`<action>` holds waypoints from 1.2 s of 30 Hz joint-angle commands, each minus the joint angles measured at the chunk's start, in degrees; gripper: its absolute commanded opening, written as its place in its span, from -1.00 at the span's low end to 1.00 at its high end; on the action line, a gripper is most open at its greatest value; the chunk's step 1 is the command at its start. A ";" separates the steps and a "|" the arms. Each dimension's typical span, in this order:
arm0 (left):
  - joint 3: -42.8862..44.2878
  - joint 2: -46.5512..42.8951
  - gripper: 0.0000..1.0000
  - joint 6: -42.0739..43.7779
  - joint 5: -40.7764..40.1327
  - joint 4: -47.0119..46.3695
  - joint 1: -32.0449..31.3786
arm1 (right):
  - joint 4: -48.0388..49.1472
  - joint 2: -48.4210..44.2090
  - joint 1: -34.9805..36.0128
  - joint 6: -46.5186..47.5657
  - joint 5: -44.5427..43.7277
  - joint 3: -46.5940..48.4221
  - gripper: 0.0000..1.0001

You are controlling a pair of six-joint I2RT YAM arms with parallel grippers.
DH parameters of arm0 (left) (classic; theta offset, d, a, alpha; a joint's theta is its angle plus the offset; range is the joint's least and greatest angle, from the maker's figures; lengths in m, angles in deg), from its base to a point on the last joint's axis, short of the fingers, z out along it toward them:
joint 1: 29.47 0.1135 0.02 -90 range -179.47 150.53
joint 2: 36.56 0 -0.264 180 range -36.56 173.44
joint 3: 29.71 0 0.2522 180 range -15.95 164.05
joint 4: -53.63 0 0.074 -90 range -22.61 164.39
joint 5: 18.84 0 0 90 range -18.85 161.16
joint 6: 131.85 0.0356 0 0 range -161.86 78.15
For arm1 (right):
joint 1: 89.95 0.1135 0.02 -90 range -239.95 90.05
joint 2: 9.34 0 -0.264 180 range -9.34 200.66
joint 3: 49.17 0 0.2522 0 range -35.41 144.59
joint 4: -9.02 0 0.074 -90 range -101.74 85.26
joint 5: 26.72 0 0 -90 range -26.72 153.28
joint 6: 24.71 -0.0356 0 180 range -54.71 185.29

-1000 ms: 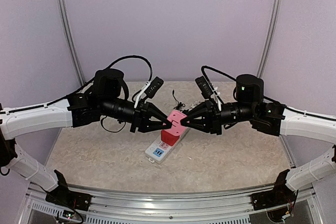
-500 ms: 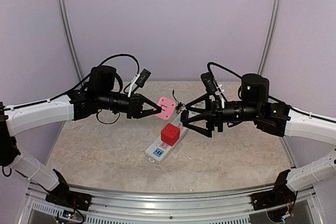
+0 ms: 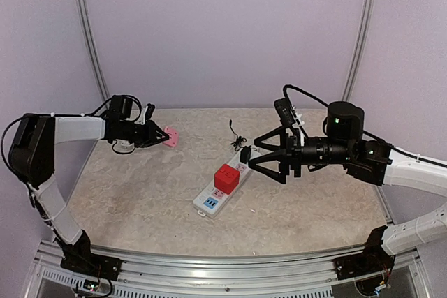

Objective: Pull the plug off the socket

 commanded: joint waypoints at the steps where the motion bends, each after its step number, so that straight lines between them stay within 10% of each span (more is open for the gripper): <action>1: 4.90 6.09 -0.94 -0.42 1.81 3.32 5.76 | -1.54 -0.75 -0.53 1.05 -0.15 -0.95 0.99; 24: 19.66 24.97 -0.75 3.40 5.86 14.26 17.29 | -2.07 0.75 -2.21 1.92 1.20 -1.06 0.99; 36: 22.52 20.72 0.01 5.38 -5.27 20.83 16.20 | -1.62 0.79 -2.37 1.20 1.44 -0.79 0.99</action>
